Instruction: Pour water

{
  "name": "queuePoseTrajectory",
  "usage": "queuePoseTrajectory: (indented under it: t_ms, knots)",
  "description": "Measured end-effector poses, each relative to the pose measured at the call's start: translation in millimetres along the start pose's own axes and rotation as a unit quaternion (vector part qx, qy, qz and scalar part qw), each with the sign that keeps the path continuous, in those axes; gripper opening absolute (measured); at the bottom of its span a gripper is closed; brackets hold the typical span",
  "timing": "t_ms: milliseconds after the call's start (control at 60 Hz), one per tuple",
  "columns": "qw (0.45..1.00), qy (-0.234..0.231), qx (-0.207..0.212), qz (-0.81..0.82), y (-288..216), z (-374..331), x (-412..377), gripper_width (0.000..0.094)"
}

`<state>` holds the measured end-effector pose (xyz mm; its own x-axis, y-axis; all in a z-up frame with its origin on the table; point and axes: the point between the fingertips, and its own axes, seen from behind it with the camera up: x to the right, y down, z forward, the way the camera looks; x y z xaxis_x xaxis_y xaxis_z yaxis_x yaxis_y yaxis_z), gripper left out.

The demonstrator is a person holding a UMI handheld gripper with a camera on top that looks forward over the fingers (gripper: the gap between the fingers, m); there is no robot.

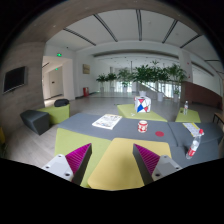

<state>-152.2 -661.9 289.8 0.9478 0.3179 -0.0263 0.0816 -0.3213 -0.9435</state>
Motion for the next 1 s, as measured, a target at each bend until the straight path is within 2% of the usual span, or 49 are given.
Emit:
queuePoseTrajectory:
  t_ms: [100,217,417,533,750,917,1000]
  knots:
    - [1.000,0.013,0.002,0.010,-4,2,36,0.0847]
    - [0.999,0.036,-0.009,0.024,14,15,88,0.0844]
    - [0.993,0.109,-0.030,0.031,74,29,206,0.0846]
    - [0.984,0.168,-0.038,0.041,111,33,298,0.0845]
    - [0.964,0.262,-0.024,0.043,140,52,450,0.0847]
    - [0.953,0.298,0.002,0.048,144,83,537,0.0848]
    - [0.953,0.298,0.013,0.055,143,105,569,0.0846]
